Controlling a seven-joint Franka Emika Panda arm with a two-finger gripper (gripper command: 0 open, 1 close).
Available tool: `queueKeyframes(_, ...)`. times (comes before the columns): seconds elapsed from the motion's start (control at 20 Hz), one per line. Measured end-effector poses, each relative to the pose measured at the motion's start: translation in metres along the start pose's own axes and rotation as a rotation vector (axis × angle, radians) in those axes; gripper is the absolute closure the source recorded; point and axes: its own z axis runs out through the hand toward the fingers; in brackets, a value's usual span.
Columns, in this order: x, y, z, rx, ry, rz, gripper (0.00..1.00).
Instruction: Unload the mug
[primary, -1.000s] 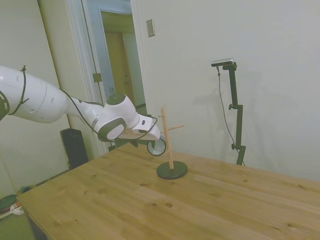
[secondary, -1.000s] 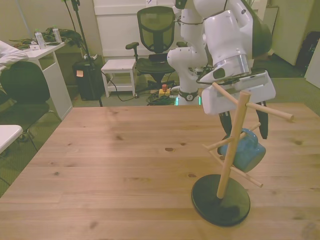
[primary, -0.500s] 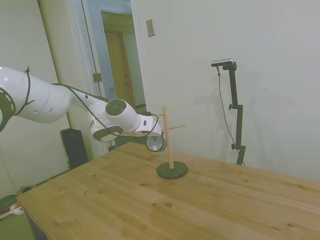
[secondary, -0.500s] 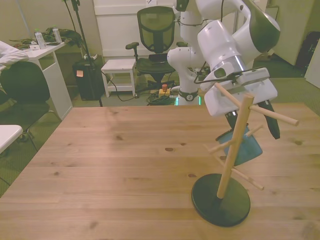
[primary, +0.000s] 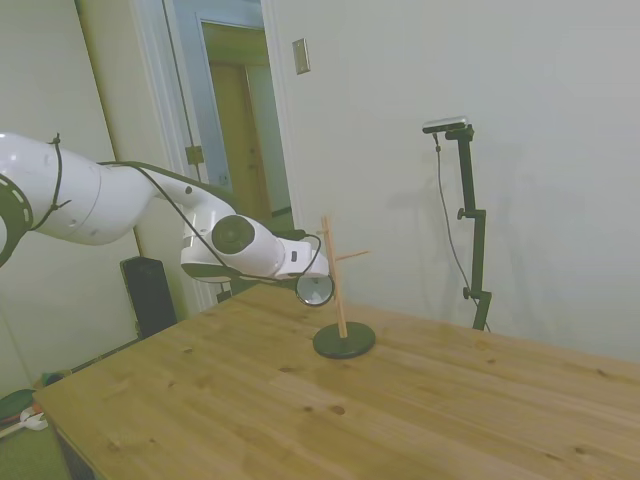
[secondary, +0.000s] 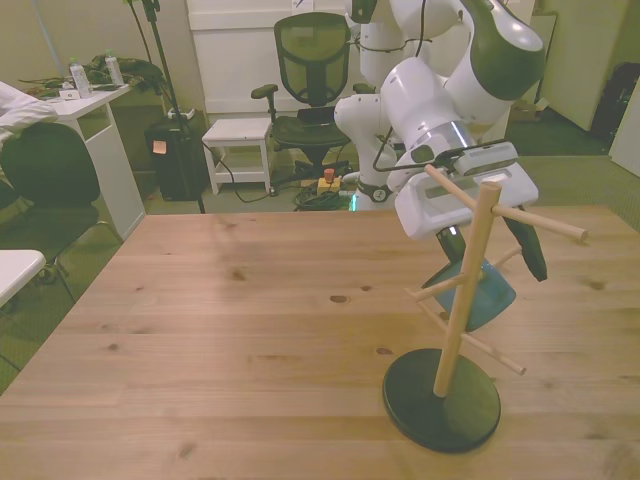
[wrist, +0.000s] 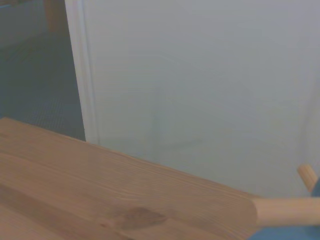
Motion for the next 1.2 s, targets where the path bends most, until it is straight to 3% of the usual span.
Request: queueKeyframes(1.2,-0.0015,0.0032,0.0020,0.006,-0.017,-0.005,1.00)
